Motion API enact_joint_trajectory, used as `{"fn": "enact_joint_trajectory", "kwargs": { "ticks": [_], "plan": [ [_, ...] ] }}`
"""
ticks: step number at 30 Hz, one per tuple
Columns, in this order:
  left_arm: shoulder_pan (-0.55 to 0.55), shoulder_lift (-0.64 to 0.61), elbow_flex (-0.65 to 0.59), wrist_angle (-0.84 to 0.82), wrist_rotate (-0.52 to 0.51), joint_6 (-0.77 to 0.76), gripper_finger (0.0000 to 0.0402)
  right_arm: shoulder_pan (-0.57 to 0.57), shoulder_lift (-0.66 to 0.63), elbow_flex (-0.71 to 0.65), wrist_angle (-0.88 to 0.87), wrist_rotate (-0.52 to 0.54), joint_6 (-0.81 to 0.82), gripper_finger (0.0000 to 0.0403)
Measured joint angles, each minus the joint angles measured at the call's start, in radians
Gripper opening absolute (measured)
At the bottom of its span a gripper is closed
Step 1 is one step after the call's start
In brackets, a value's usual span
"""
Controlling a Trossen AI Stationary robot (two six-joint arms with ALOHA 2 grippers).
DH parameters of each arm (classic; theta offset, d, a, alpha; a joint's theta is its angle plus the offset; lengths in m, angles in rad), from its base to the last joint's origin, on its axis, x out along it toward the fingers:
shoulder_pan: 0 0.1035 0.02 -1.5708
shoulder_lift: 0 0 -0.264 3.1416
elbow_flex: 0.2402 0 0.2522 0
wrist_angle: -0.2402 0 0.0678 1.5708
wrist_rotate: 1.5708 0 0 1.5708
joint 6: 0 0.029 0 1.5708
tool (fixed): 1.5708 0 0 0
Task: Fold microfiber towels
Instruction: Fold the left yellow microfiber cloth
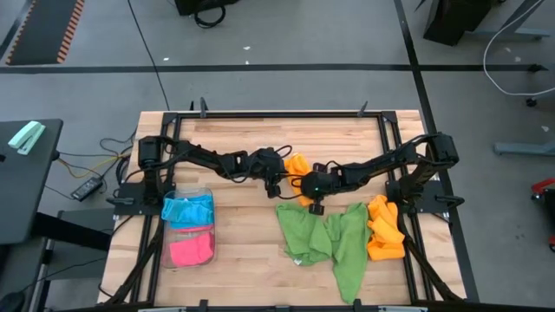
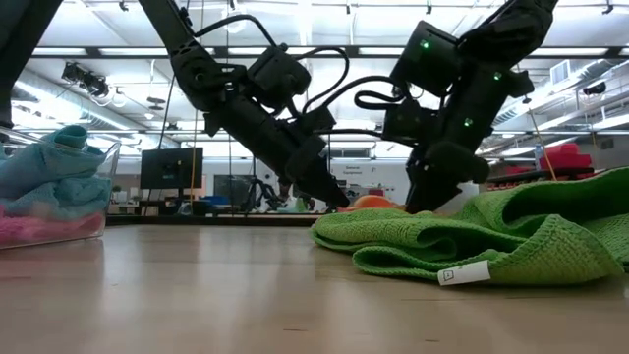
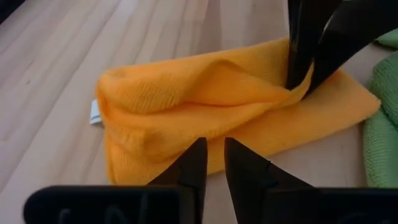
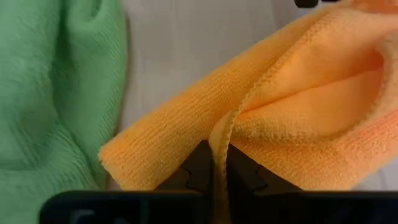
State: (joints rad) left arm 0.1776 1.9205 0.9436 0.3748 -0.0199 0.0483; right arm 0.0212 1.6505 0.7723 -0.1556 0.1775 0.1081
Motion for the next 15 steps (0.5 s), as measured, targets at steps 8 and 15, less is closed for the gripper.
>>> {"fn": "enact_joint_trajectory", "kwargs": {
  "ticks": [8,15],
  "plan": [
    [-0.003,0.000,0.000,0.000,-0.006,0.000,0.0063,-0.001,0.003,0.000,0.063,-0.091,0.000,0.0131],
    [0.000,-0.029,-0.001,-0.017,-0.004,0.016,0.0056,-0.001,-0.061,0.017,0.038,-0.111,0.039,0.0162]
  ]
}}
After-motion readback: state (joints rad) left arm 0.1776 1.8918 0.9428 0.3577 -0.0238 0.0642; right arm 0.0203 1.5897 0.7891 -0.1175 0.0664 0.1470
